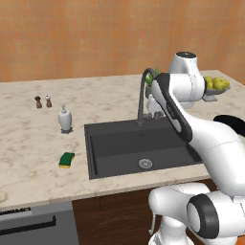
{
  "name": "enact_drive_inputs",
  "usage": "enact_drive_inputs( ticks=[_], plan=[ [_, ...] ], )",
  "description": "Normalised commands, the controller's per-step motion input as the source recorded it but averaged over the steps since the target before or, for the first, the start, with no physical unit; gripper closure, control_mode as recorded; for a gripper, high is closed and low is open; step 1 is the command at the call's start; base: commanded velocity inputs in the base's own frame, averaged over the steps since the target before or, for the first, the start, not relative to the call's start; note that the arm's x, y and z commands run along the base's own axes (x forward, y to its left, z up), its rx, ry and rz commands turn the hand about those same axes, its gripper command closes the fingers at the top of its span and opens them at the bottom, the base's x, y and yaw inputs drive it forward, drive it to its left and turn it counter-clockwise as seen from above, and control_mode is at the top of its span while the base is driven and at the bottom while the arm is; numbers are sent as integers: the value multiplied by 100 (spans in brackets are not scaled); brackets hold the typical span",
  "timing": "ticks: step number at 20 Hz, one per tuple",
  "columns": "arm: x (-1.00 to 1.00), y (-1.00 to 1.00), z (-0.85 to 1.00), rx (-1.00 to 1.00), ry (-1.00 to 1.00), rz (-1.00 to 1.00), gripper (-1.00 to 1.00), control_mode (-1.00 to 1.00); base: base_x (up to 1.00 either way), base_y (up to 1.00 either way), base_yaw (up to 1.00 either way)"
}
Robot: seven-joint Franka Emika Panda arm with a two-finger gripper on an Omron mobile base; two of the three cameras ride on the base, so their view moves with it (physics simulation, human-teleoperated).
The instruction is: Pick the pan and sponge and place them into the sink. Then turn on the water.
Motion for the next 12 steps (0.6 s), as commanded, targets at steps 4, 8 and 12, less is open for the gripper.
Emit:
enact_drive_inputs(
  ticks=[4, 8, 12],
  plan=[
    [-11, -34, 0, 0, -5, 0, -100, -100, 0, 0, 0],
    [-29, -71, 0, 0, -7, 0, -100, -100, 0, 0, 0],
    [-27, -74, -12, 0, 0, -4, -100, -100, 0, 0, 0]
  ],
)
